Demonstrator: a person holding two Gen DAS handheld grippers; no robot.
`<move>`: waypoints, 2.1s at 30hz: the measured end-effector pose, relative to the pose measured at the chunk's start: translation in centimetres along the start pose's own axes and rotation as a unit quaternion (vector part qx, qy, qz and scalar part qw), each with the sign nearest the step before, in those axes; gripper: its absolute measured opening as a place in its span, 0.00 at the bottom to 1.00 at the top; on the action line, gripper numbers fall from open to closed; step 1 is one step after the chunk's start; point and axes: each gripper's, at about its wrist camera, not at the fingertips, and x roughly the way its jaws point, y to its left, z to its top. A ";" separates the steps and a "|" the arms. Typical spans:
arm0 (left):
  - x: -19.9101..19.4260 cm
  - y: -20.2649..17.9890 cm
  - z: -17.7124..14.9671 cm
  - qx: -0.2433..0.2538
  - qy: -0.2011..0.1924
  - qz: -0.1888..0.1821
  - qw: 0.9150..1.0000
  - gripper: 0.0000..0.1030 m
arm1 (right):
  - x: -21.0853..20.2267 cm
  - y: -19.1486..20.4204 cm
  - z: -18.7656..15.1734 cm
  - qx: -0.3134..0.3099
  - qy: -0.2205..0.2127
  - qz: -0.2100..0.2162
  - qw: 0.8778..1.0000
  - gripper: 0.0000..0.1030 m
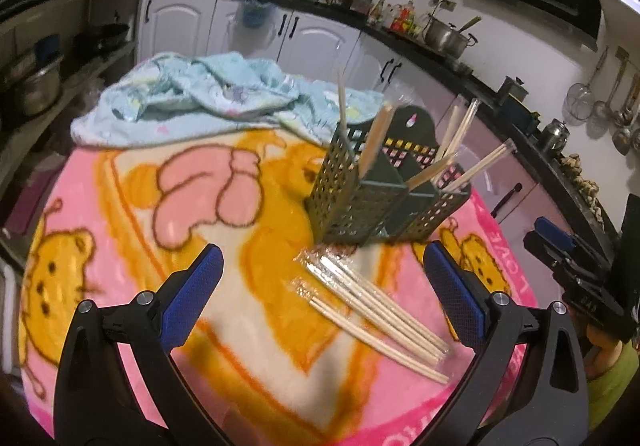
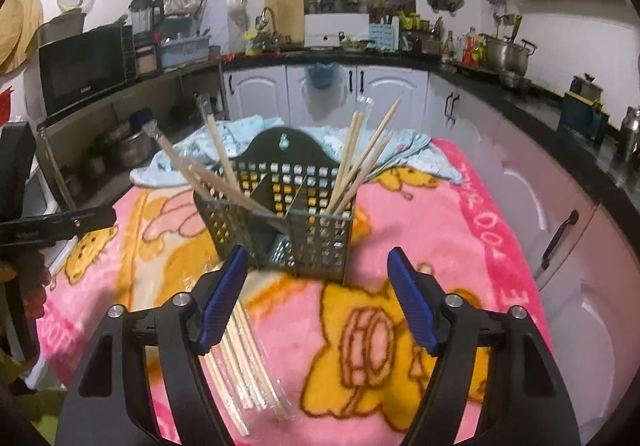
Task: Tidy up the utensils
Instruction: 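Move both grippers back down to the loose chopstick pile, then close the right gripper on a chopstick while the left gripper grasps another chopstick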
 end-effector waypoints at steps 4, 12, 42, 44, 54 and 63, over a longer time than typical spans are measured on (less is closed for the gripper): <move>1.4 0.7 -0.6 -0.010 0.021 0.002 1.000 0.70 | 1.7 1.3 -0.7 -0.020 0.028 0.020 0.999 0.48; 4.0 1.8 -2.4 -0.046 0.077 -0.030 0.996 0.31 | 5.9 4.4 -1.7 -0.057 0.077 0.077 0.992 0.29; 10.9 3.8 -4.1 -0.123 0.156 -0.051 0.979 0.29 | 16.4 7.2 -2.9 -0.084 0.180 0.116 0.973 0.24; 11.1 3.9 -4.0 -0.124 0.155 -0.050 0.979 0.29 | 16.6 7.5 -2.9 -0.087 0.184 0.117 0.972 0.24; 12.0 4.8 -3.7 -0.120 0.166 -0.042 0.978 0.09 | 18.2 8.5 -2.6 -0.084 0.195 0.117 0.970 0.24; 12.3 5.0 -3.7 -0.116 0.162 -0.047 0.979 0.03 | 17.5 7.4 -2.6 -0.081 0.198 0.118 0.970 0.08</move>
